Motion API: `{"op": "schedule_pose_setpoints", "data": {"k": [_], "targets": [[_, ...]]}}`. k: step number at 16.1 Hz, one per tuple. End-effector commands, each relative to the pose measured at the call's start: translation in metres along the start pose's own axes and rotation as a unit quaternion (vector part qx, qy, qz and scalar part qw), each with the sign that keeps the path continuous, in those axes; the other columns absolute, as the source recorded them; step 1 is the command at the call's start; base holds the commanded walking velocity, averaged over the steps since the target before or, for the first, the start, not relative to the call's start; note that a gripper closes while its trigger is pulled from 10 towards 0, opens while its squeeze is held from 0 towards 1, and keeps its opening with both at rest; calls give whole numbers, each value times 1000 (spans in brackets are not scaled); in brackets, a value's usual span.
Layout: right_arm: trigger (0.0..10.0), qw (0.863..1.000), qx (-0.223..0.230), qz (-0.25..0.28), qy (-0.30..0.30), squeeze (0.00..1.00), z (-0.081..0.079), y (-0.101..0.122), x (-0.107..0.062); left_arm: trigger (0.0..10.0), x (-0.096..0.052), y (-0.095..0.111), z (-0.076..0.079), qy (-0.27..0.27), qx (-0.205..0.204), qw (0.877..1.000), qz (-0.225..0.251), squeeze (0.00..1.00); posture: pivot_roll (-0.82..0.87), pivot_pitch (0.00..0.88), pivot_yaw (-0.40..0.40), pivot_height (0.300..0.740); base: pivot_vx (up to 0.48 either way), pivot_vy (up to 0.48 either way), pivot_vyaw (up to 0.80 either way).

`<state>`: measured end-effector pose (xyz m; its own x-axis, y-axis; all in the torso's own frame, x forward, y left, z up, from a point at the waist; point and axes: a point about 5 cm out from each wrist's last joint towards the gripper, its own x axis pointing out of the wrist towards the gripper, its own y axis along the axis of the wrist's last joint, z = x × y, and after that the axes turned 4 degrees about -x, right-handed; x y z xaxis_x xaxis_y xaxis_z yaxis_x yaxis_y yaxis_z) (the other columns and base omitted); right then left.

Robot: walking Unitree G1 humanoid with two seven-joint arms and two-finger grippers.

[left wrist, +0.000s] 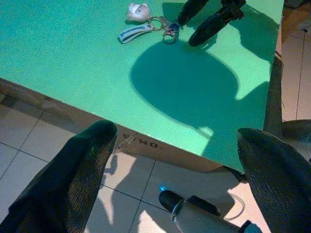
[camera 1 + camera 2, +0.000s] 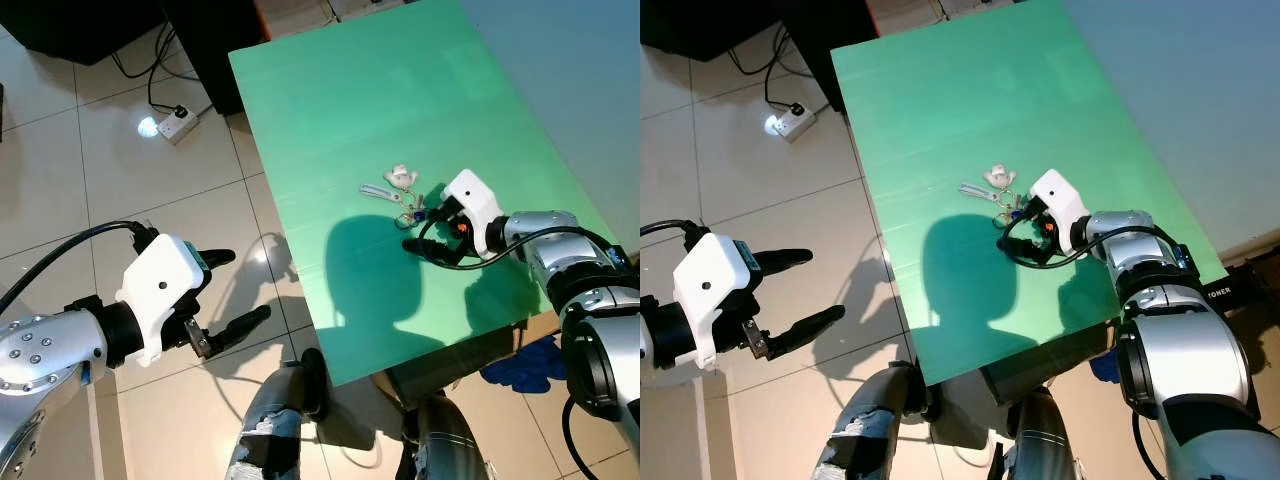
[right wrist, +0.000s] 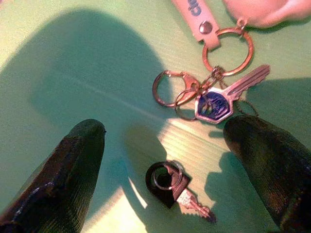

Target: Hang keys on a hook

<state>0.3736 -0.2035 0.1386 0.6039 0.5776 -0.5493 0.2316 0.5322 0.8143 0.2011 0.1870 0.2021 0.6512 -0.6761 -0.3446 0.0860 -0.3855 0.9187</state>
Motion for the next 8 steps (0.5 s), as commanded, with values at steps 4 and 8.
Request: {"op": "schedule_pose_setpoints", "data": {"k": [4,8], "targets": [[8549,993,-59,-98,2,0,-5,-27,-1,10000,-3,-5,17,-50,-16,998,-18,0,289,404,113,718,0,0,0],[5373,992,-77,-102,0,0,-7,-28,1,10000,-3,-5,17,-51,-17,998,-17,0,287,407,110,718,0,0,0]]}}
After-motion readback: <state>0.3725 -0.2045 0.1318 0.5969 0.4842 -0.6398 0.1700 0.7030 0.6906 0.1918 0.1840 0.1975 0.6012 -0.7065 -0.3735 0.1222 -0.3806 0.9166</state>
